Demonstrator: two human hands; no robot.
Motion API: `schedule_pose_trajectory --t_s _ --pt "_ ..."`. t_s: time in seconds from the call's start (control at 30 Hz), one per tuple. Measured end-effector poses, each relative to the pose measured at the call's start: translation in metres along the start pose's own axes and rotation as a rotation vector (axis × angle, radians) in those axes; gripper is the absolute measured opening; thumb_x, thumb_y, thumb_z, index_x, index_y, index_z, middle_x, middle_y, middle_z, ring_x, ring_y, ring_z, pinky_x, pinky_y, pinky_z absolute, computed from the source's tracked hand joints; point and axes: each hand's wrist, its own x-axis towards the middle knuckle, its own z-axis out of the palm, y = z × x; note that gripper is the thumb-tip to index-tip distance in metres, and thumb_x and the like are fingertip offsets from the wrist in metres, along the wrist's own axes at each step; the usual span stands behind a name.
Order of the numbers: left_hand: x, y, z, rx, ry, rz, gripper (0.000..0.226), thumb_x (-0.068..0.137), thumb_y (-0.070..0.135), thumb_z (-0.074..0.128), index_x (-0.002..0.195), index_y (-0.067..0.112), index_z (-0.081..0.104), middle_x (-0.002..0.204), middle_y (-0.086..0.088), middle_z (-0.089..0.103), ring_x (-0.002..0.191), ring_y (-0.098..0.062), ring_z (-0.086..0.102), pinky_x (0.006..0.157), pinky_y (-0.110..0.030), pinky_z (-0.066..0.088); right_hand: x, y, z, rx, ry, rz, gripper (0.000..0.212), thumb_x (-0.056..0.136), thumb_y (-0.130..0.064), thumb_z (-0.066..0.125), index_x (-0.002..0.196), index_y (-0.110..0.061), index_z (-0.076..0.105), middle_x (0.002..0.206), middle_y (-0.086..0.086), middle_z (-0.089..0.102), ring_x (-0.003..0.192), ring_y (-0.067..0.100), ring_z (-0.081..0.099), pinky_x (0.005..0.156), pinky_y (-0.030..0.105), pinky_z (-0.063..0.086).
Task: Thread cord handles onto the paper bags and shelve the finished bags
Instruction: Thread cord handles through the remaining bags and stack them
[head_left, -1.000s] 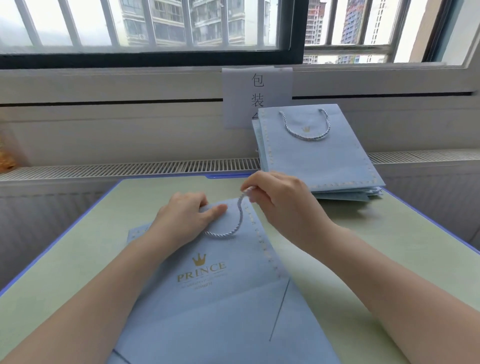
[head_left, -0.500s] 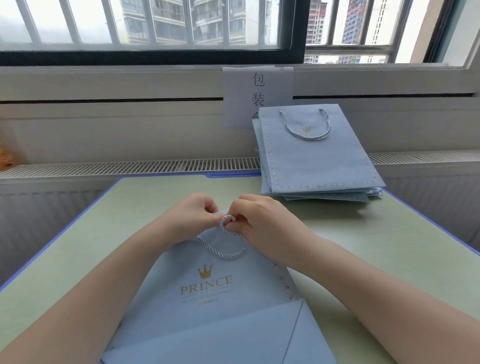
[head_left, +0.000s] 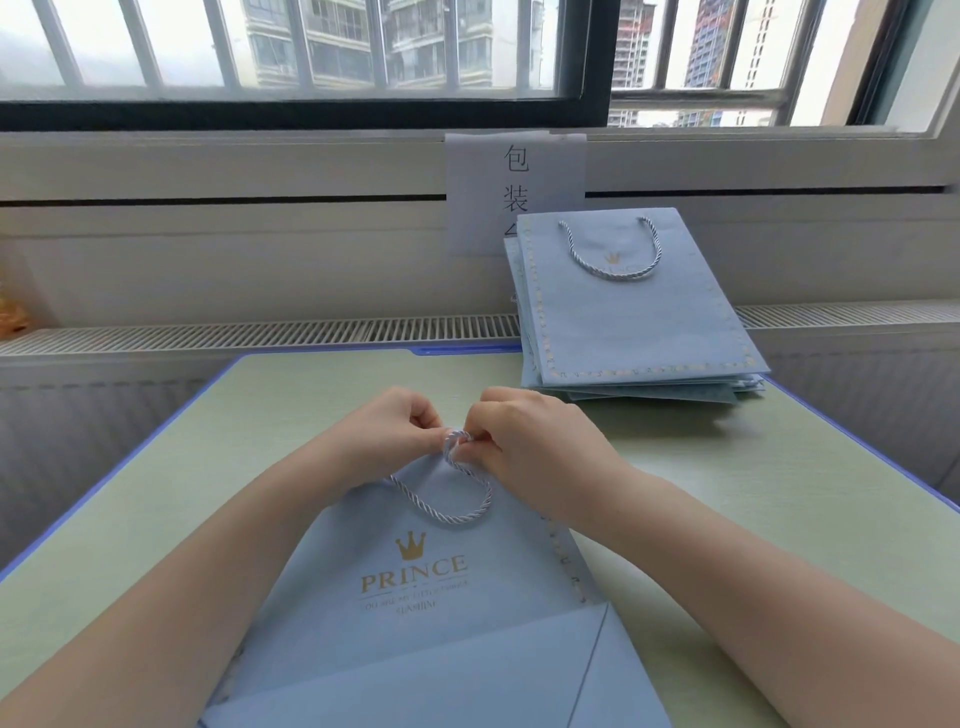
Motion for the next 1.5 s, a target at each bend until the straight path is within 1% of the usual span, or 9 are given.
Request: schedule_pose_trajectory --t_s 0.17,0.33,0.43,0.6,0.67,0.93,1.17,1.37,1.5 --pt "0.001 0.000 0.000 -0.020 0.079 0.053 0.017 0.085 0.023 0.067 0.078 0.008 0.062 0.074 -0.002 0.058 0.069 -0.013 0.049 0.067 -0.027 0.038 0.004 0.011 0.002 0.223 0.027 0.017 0.022 0.094 -0.035 0.054 0.091 -0.016 0.065 0.086 -0.005 0.052 0.084 0.016 0.048 0.076 0.037 0.045" --pt "-0.003 0.009 -0.001 0.010 0.163 0.168 0.019 0.090 0.019 0.061 0.077 0.006 0.064 0.069 0.000 0.059 0.063 -0.011 0.049 0.063 -0.027 0.039 0.008 0.014 0.000 0.429 0.159 0.070 0.006 0.081 -0.014 0.070 0.080 -0.011 0.065 0.077 -0.003 0.051 0.070 0.003 0.043 0.066 0.011 0.033" --pt "-0.006 0.011 -0.007 0.018 0.206 0.167 0.027 0.092 0.017 0.057 0.066 0.007 0.061 0.060 0.000 0.051 0.055 -0.010 0.042 0.057 -0.025 0.033 0.007 0.011 -0.002 0.471 0.150 0.074 0.011 0.080 -0.013 0.071 0.078 -0.014 0.060 0.071 -0.010 0.049 0.065 -0.003 0.043 0.064 0.010 0.034" --pt "-0.007 0.011 -0.009 0.052 0.108 0.169 0.040 0.096 0.024 0.052 0.060 0.008 0.042 0.061 -0.006 0.027 0.053 -0.013 0.022 0.050 -0.027 0.017 0.006 0.003 0.006 0.465 0.129 0.016 0.005 0.081 -0.016 0.071 0.081 -0.015 0.066 0.081 -0.006 0.050 0.085 0.013 0.047 0.073 0.012 0.033" --pt "-0.005 0.011 -0.009 0.049 0.092 0.150 0.042 0.097 0.026 0.049 0.059 0.010 0.039 0.058 -0.003 0.026 0.049 -0.011 0.021 0.047 -0.024 0.018 0.007 0.005 0.005 0.450 0.153 -0.011 0.007 0.083 -0.018 0.070 0.084 -0.012 0.070 0.088 -0.001 0.056 0.093 0.018 0.049 0.081 0.021 0.037" --pt "-0.005 0.008 -0.012 -0.120 0.019 -0.119 0.029 0.096 0.034 0.048 0.076 0.014 0.054 0.071 -0.011 0.048 0.064 -0.019 0.044 0.053 -0.025 0.031 0.007 -0.001 0.009 0.413 0.098 -0.056 0.010 0.086 -0.018 0.066 0.093 -0.012 0.062 0.088 -0.007 0.052 0.089 0.017 0.046 0.076 0.027 0.033" --pt "-0.007 0.010 -0.015 -0.329 -0.004 -0.193 0.034 0.092 0.032 0.056 0.067 0.010 0.061 0.061 -0.010 0.059 0.050 -0.021 0.051 0.053 -0.025 0.041 0.005 -0.002 -0.001 0.560 0.069 -0.047 0.011 0.084 -0.014 0.068 0.093 -0.008 0.065 0.095 0.001 0.061 0.096 0.018 0.050 0.082 0.024 0.036" --pt "-0.015 0.012 -0.015 -0.355 -0.156 -0.217 0.039 0.094 0.036 0.051 0.100 0.000 0.066 0.090 -0.021 0.060 0.079 -0.029 0.053 0.067 -0.032 0.042 0.003 0.000 -0.002 0.669 -0.008 -0.010 0.010 0.085 -0.013 0.067 0.092 -0.006 0.068 0.094 0.006 0.063 0.089 0.015 0.056 0.080 0.026 0.041" --pt "-0.019 0.012 -0.016 -0.350 -0.224 -0.143 0.043 0.097 0.021 0.043 0.066 0.016 0.073 0.070 -0.002 0.067 0.060 -0.013 0.059 0.054 -0.020 0.046 0.001 -0.001 -0.008 0.765 -0.054 -0.057 0.008 0.086 -0.007 0.066 0.090 -0.002 0.070 0.085 -0.002 0.066 0.083 0.004 0.058 0.079 0.018 0.044"
